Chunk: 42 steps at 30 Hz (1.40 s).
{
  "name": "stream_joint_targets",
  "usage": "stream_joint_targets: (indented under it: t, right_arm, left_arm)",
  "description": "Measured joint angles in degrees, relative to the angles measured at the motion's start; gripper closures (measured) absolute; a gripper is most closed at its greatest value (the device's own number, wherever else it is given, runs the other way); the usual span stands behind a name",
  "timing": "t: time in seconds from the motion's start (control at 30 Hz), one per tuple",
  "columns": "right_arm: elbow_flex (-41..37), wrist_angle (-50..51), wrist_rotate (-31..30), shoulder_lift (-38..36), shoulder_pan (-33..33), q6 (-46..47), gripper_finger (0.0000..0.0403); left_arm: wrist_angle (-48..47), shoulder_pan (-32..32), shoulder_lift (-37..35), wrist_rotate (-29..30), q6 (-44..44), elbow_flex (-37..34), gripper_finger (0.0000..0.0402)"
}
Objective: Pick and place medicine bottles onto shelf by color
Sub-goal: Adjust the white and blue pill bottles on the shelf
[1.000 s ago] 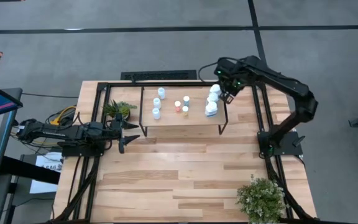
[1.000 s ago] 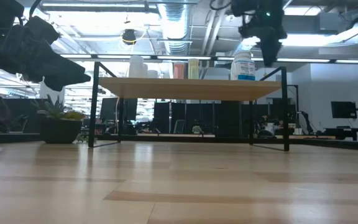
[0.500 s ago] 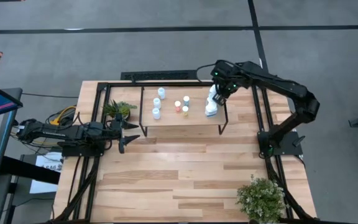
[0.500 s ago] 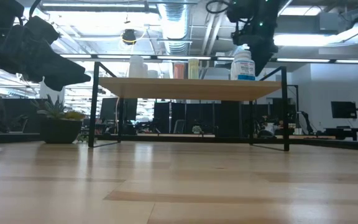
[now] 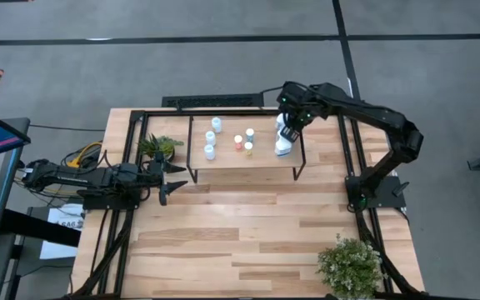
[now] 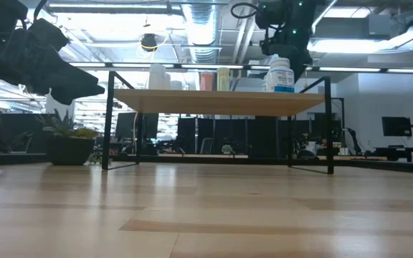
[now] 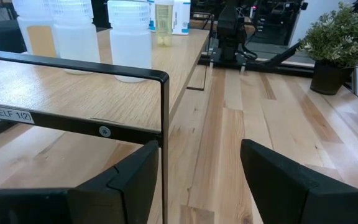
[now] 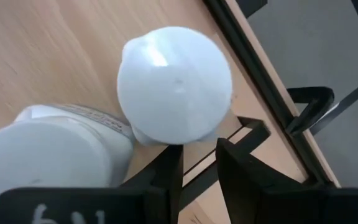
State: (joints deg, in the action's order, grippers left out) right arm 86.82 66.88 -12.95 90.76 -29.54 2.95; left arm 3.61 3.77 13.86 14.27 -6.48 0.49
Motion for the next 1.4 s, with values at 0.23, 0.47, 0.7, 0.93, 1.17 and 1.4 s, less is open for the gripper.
stream_joint_targets:
  t: [0.23, 0.47, 0.7, 0.93, 1.17, 1.4]
  right_arm:
    - [4.14, 3.38, 0.02, -0.01, 0.31, -0.87, 0.0285]
    - [9.78, 15.04, 0.69, -0.15, 1.92, 2.81, 0.0285]
    - [8.12, 14.46, 1.25, -0.7, 5.4, 2.61, 0.0285]
    - [4.33, 14.06, 1.18, -0.68, 5.79, 3.03, 0.0285]
    - [4.16, 9.99, 1.11, -0.68, 6.32, 3.06, 0.0285]
    - [4.16, 8.76, 1.11, -0.68, 6.56, 3.38, 0.0285]
  left_arm:
    - [0.01, 0.0, -0.01, 0.0, -0.04, -0.01, 0.0187]
    - [0.01, 0.0, -0.01, 0.0, -0.25, -0.01, 0.0187]
    - [0.01, 0.0, 0.0, 0.01, 1.02, 0.0, 0.0187]
    - [0.01, -0.02, -0.01, 0.0, 1.27, -0.02, 0.0187]
    - [0.01, 0.0, 0.0, 0.0, 1.25, -0.01, 0.0187]
    - [0.0, 0.0, -0.01, 0.0, 1.22, 0.0, 0.0187]
